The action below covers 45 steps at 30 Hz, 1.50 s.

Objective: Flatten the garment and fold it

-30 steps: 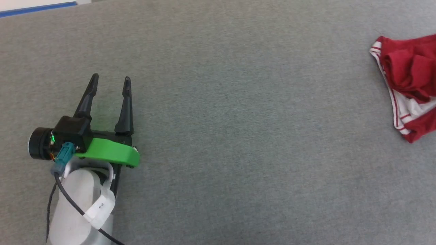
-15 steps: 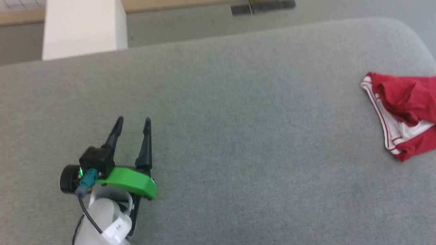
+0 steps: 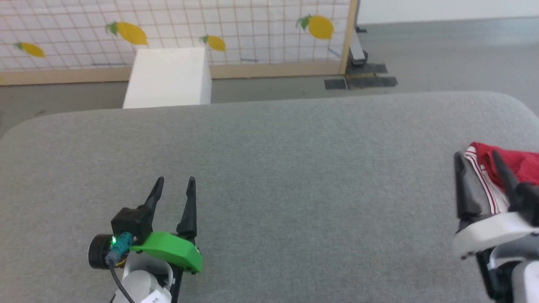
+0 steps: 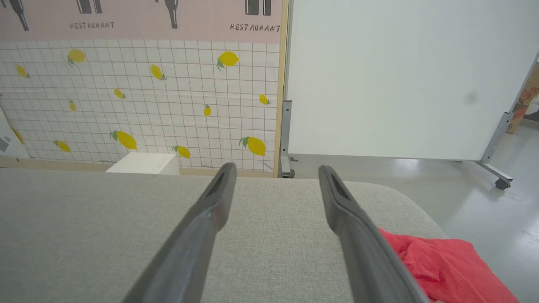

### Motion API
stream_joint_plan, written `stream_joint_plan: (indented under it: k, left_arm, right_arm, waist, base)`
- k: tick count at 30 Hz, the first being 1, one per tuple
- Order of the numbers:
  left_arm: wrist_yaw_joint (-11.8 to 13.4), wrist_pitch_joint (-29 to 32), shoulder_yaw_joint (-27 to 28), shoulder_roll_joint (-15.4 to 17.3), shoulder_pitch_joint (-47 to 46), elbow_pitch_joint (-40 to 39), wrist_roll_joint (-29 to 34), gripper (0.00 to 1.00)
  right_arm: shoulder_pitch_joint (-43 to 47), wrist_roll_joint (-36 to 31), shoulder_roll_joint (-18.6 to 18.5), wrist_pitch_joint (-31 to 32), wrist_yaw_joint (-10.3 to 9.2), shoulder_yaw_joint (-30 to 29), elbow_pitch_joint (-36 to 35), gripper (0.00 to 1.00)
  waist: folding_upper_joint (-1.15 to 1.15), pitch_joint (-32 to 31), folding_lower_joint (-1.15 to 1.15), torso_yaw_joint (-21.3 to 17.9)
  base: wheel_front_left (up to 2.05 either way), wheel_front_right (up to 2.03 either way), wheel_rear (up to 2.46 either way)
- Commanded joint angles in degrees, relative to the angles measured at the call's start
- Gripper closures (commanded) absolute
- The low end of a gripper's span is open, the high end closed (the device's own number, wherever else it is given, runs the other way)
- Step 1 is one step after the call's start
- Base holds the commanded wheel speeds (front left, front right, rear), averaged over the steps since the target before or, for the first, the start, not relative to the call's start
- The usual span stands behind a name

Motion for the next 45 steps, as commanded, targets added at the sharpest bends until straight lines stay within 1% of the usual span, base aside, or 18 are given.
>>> stream_joint_plan:
  k: [1, 7, 11, 18, 27, 28, 45]
  left_arm:
    - [0.3, -0.3, -0.2, -0.2, 0.8, 0.3, -0.6, 0.0]
    - [0.6, -0.3, -0.5, -0.6, 1.9, 0.6, -1.0, 0.0]
    - [0.7, -0.3, -0.8, -0.7, 2.4, 0.7, -1.2, 0.0]
    - [1.0, -0.3, -0.9, -0.8, 2.7, 0.7, -1.6, 0.0]
    - [1.1, -0.3, -0.7, -0.9, 2.6, 1.3, -1.9, 0.0]
    - [0.9, 0.0, -1.0, -0.6, 1.9, 1.2, -1.8, 1.0]
    - [1.4, 1.3, -0.6, -0.6, 2.4, -0.3, -0.7, 1.0]
  right_arm:
    - [1.4, 0.6, 0.6, -0.7, -0.11, 0.6, -0.7, 0.0]
    - [4.9, 0.7, 2.5, -2.4, -0.11, 3.5, -0.7, 0.0]
    - [6.9, 0.0, 3.4, -3.0, -0.11, 4.0, -0.2, 0.0]
    - [9.1, 0.7, 3.8, -3.5, -0.11, 4.2, -0.1, 0.0]
    - [8.9, 1.8, 3.8, -3.9, -0.11, 4.7, 0.8, 0.0]
    - [8.6, 1.2, 3.7, -3.6, -0.01, 4.6, 0.7, 1.0]
    - [8.2, 0.6, 3.7, -3.1, -0.02, 5.0, 0.7, 1.0]
  waist:
    - [0.0, -1.9, 0.0, 2.0]
    - [0.0, -3.1, 0.0, 3.5]
    - [0.0, -3.2, 0.0, 4.2]
    - [0.0, -2.9, 0.0, 4.5]
    - [0.0, -3.2, 0.0, 4.4]
    - [0.0, -3.2, 0.0, 4.4]
    - [0.0, -3.1, 0.0, 4.1]
  base:
    - [0.0, 0.0, 0.0]
    - [0.0, 0.0, 0.0]
    - [0.0, 0.0, 0.0]
    - [0.0, 0.0, 0.0]
    - [0.0, 0.0, 0.0]
    - [0.0, 0.0, 0.0]
    - [0.0, 0.0, 0.0]
